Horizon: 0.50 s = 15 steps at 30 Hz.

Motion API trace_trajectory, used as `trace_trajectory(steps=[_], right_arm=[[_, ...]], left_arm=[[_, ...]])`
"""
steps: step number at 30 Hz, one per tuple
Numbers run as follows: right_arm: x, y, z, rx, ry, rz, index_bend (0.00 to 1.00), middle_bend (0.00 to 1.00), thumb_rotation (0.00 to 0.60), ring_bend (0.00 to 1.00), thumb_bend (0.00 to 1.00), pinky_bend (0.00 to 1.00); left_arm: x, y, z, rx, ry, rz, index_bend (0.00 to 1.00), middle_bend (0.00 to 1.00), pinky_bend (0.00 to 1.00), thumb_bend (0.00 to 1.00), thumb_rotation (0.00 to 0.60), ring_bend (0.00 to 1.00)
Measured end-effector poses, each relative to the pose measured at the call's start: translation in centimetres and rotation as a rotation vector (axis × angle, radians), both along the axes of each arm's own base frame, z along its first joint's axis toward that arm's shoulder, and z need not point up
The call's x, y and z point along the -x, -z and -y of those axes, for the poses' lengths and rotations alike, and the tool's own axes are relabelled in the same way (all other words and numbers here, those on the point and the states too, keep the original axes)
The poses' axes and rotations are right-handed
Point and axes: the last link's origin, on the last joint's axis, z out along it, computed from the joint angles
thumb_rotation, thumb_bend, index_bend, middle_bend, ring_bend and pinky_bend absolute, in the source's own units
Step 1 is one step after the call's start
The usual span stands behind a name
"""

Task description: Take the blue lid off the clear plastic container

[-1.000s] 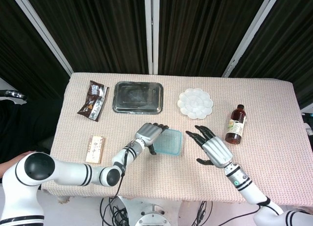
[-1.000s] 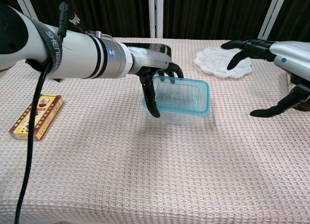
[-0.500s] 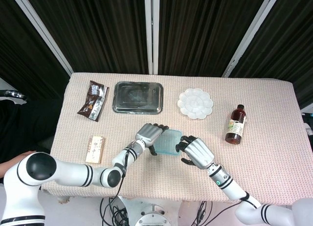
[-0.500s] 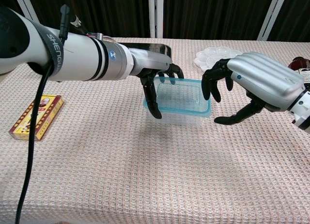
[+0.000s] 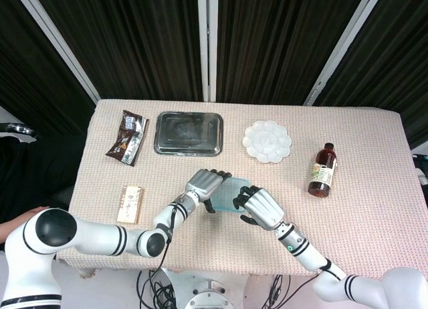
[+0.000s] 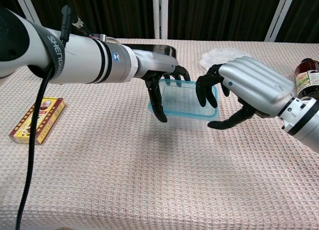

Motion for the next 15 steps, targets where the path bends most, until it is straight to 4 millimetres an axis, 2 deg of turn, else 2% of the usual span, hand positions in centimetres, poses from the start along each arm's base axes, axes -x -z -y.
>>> trace_trajectory(steps=[15], right_arm=[[-0.12, -0.3, 0.5, 0.015, -0.003, -0.011, 0.58, 0.64, 0.6, 0.41, 0.02, 0.6]], left_arm=[[0.13, 0.09, 0.17, 0.002, 0.006, -0.007, 0.25, 0.33, 0.27, 0.0, 0.6, 0.19]])
